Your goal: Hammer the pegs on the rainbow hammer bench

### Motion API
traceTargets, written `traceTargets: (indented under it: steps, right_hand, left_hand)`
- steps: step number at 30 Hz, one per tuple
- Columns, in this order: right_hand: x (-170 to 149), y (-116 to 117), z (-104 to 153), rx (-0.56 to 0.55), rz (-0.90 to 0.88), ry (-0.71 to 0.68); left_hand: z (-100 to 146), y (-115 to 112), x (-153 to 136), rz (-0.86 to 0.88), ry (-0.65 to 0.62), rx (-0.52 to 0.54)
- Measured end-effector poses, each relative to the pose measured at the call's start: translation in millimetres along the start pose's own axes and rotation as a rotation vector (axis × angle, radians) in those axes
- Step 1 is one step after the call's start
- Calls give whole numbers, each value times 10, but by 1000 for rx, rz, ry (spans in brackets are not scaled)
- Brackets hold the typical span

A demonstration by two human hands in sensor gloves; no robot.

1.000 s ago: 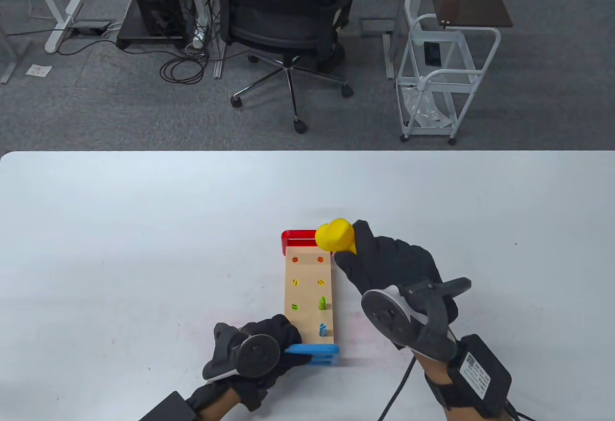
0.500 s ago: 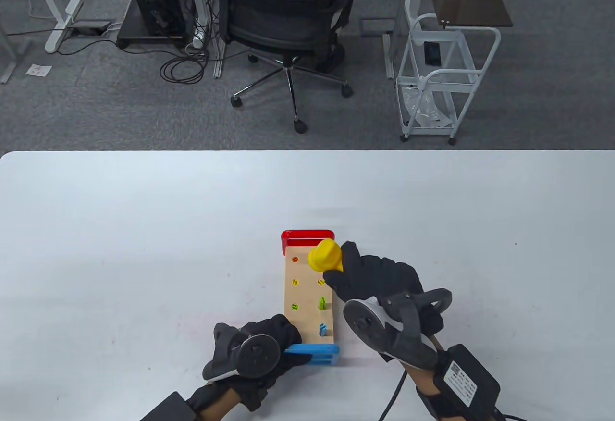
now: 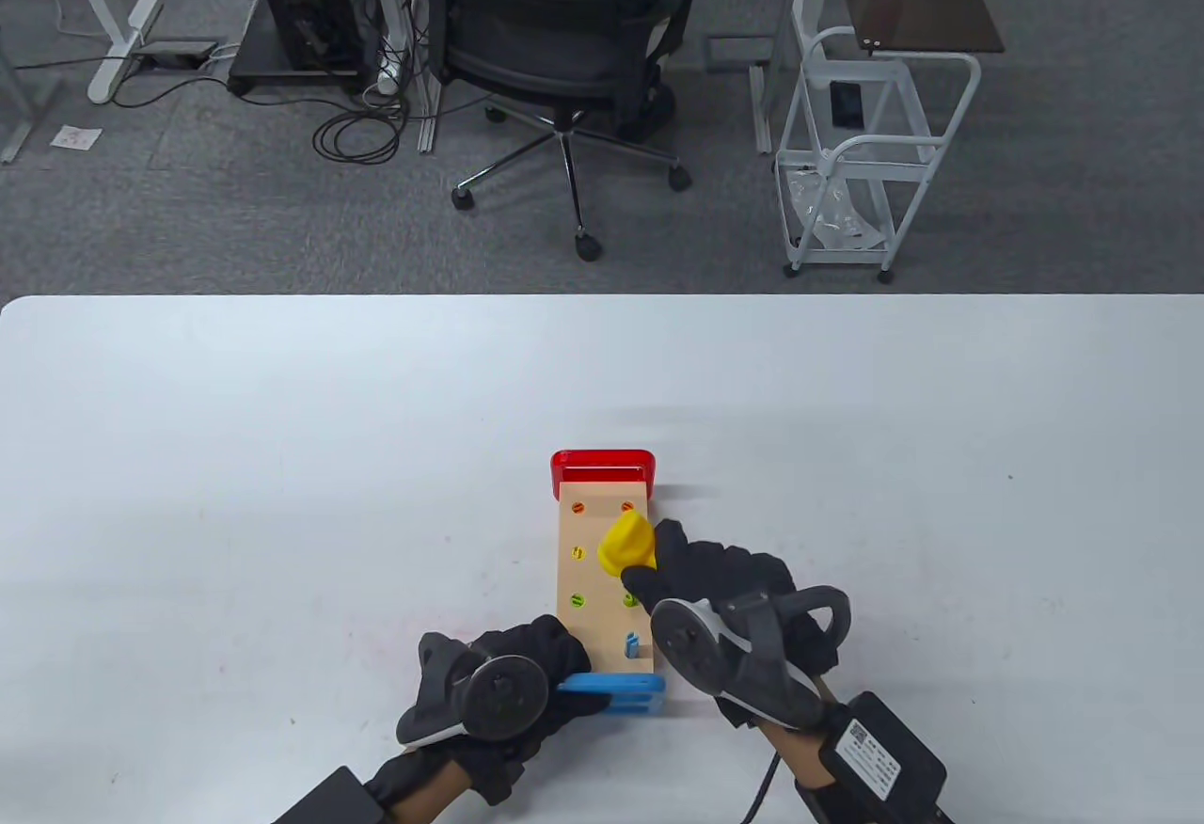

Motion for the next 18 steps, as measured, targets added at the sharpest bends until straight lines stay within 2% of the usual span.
traceTargets:
  steps: [2,3,4,6,8,10,11,12,13,14,16,17,18]
  right_hand:
    - [21,-381,-37,-103,-7,-3]
    - [30,-455,-25,-132,-4,-7]
    - [41,-495,6,-159,-3,-11]
    - [55,-360,77,-160,0,-24]
    - [74,141,168,-17,17,-24]
    - [110,858,295,251,104,-45]
    - [99,1334,429,446,248,-54]
    - [84,1181,469,335,158,-88]
    - [79,1188,331,325,81,-65]
    - [47,1076,313,358,147,-38]
    - [48,564,135,132,75,-52]
    - [38,405,94,102,48,-36]
    - [25,150,33,25,-17,-17]
  left_hand:
    - [-1,0,0,1,-3,0]
    - [-1,0,0,1,-3,-1]
    - [-1,1,1,-1,-4,-1]
    - [0,1,1,-1,-3,0]
    - [0,1,1,-1,-3,0]
    - [0,1,2,-1,-2,1]
    - [1,1,1,-1,-2,0]
    - [0,0,-1,-1,0,0]
    - [1,0,0,2,-1,1]
    - [3,0,0,0,1,1]
    - [2,1,-1,1,0,1]
    - [3,1,-1,2,1,1]
    - [3,1,0,0,0,1]
Point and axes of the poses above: the tracker on the back of each hand, its own x axis roughly to the thumb side, its own z axis roughly from the fingertips to the wrist, y = z × x, the point moved 3 cm from there along -z, roughly from the wrist to the fingertips, and after that the axes turned 2 degrees about y, right-handed, at the moved point
